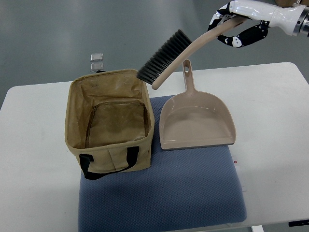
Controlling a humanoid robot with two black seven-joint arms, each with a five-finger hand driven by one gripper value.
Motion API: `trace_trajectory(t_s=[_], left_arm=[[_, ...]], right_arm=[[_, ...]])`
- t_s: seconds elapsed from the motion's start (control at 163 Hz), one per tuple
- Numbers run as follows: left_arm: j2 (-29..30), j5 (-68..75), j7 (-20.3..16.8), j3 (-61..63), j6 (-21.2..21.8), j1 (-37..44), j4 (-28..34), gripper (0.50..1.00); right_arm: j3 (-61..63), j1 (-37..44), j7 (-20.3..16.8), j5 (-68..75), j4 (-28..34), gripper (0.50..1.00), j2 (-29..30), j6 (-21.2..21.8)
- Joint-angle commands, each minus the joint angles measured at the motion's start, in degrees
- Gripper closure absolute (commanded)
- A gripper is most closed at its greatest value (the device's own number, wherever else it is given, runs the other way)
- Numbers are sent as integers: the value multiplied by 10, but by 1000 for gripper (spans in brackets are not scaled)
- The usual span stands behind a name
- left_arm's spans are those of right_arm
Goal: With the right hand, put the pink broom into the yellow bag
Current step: 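Lower the brush bristles-first into the tan canvas bag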
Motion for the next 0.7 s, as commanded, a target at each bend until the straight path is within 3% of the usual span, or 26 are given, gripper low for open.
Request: trace_trajectory(t_s=[0.0, 0.535, 0.695], left_arm=[[0, 0, 0, 0, 0, 0, 0, 500], [0, 0, 0, 0, 1, 0, -1, 500], [0, 0, 0, 0, 0, 0, 0, 500]], right_arm=[[-7, 20, -10, -5, -11, 983, 41, 1], [-96, 61, -25, -87, -145, 973, 273, -3], [-99, 59, -30, -93, -167, 963, 302, -4]])
